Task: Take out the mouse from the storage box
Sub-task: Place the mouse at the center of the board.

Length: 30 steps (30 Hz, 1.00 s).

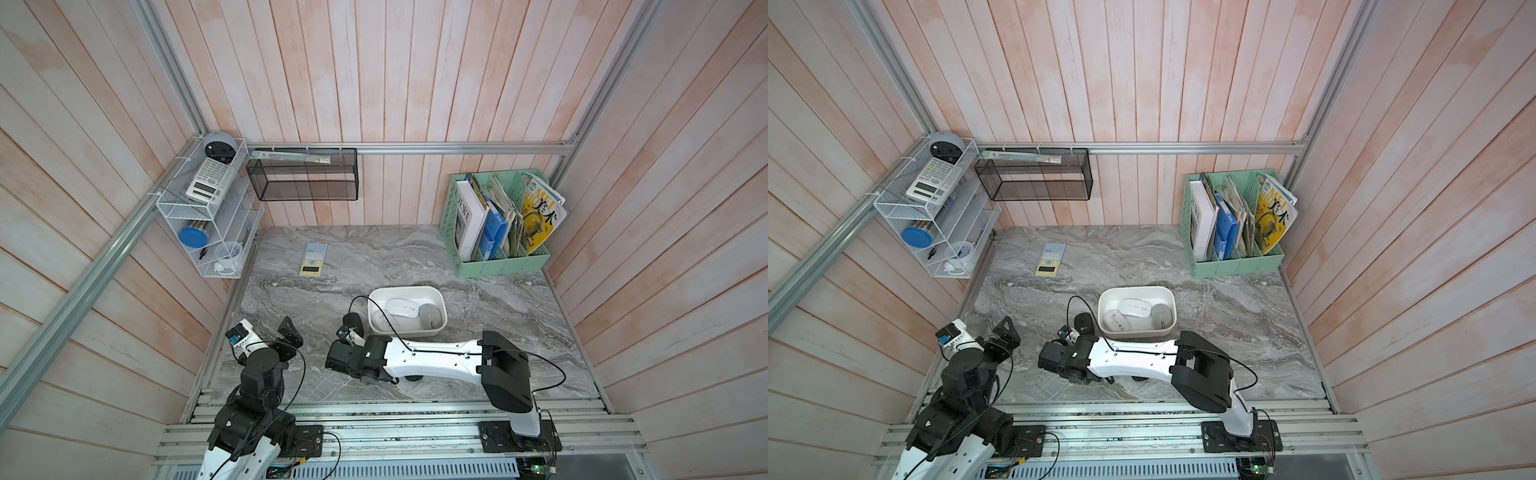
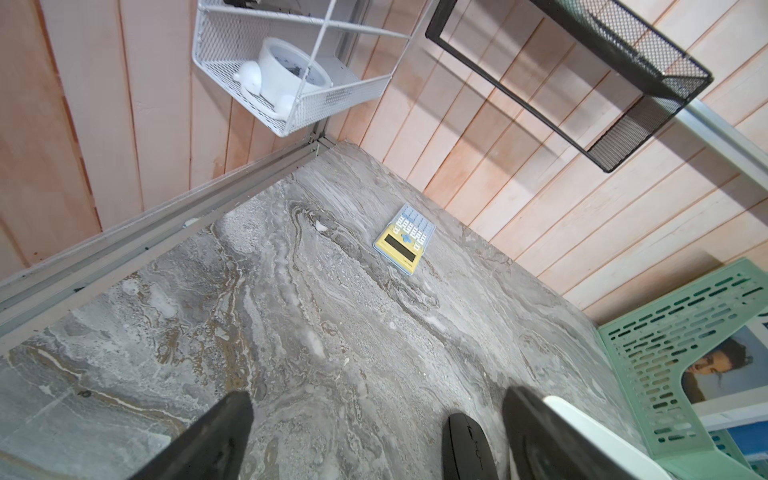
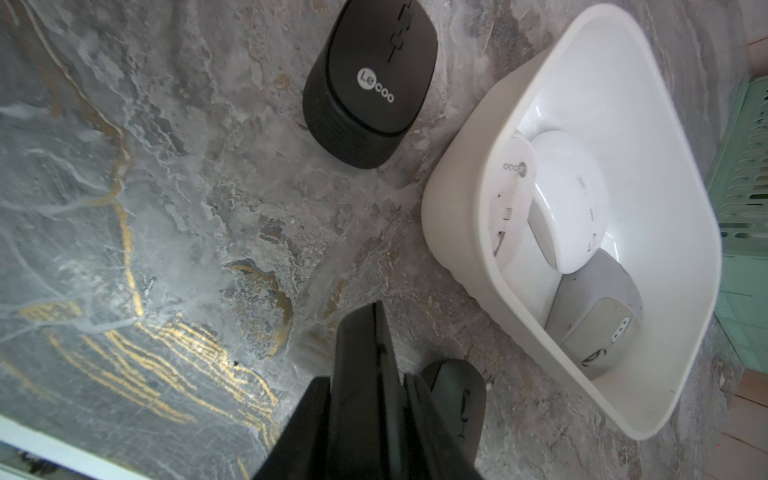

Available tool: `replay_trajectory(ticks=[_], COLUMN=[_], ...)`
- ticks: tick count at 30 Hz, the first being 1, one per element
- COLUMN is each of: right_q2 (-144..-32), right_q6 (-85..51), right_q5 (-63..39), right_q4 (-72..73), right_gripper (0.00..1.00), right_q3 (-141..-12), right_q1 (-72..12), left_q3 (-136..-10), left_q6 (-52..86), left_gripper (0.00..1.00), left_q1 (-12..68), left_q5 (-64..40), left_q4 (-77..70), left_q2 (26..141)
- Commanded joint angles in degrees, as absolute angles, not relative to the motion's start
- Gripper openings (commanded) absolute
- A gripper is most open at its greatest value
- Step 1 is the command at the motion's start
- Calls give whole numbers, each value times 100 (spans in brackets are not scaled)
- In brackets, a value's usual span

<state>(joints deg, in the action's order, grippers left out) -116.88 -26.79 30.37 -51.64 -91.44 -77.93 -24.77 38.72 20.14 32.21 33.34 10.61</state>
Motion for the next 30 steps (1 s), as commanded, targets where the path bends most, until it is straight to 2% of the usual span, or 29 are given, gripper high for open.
replay_trajectory(ticks=[1,21,24,27,30], right_q2=[-11838,-12894,-12950,-12946,-12875], right_q6=[-2758,-2920,-2919,-2918,-2918], right_q5=[3194,3753,3693,3665,3573], right_q4=[-5243,-6043,-6064,-6053,-5950], right_gripper=[25,30,35,48,54], right_q3=[-9235,-10057,-10126,-10141,-10083], right_q1=[-7817,-7776,-7787,-7799,-7829], left_q3=[-2399,-2393,-2386,-2386,-2382], left_q6=[3955,3964,3964,3960,3964], left_gripper=[100,100,100,100,100], left_q1=[2003,2004,2004,2004,1998], left_q5=[3515,3516,3510,3507,3516], left_q4=[3577,3577,3577,3571,3562], left_q2=[811,782,795,791,839])
